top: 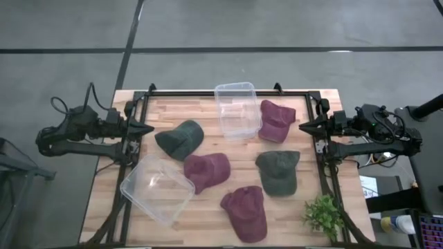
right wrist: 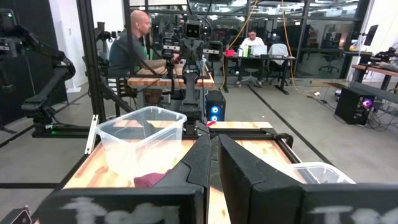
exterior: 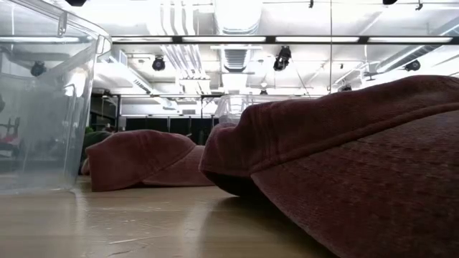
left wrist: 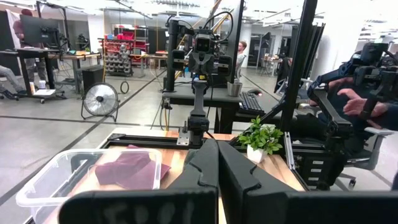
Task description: Pick & Place hat
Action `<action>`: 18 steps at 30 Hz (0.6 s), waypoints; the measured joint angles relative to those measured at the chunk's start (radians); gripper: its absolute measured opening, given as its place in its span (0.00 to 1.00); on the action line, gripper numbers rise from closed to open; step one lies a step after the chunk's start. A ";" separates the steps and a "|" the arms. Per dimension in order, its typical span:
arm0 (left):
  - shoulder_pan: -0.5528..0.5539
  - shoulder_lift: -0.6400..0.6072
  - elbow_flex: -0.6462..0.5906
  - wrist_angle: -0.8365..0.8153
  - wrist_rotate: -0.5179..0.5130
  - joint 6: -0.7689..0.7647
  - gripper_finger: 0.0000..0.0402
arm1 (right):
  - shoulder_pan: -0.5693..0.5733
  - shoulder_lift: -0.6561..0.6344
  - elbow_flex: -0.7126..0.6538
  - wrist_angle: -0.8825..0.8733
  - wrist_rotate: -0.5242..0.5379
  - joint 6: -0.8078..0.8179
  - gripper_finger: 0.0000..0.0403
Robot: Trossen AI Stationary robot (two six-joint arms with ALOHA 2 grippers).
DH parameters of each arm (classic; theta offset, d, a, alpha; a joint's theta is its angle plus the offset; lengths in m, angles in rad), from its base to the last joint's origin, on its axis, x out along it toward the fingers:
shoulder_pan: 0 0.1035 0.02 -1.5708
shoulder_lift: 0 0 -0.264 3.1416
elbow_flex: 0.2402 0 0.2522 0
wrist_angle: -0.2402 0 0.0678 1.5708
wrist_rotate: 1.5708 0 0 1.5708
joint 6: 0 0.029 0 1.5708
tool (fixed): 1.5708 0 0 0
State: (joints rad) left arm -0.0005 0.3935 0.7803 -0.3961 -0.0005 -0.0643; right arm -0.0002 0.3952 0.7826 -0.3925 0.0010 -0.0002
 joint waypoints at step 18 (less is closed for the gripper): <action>0.000 0.000 0.000 0.001 0.000 0.000 0.00 | 0.000 0.001 0.000 0.016 0.000 0.043 0.07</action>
State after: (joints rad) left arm -0.0002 0.3937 0.7803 -0.3946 -0.0004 -0.0639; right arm -0.0004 0.3958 0.7827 -0.3761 0.0007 0.0430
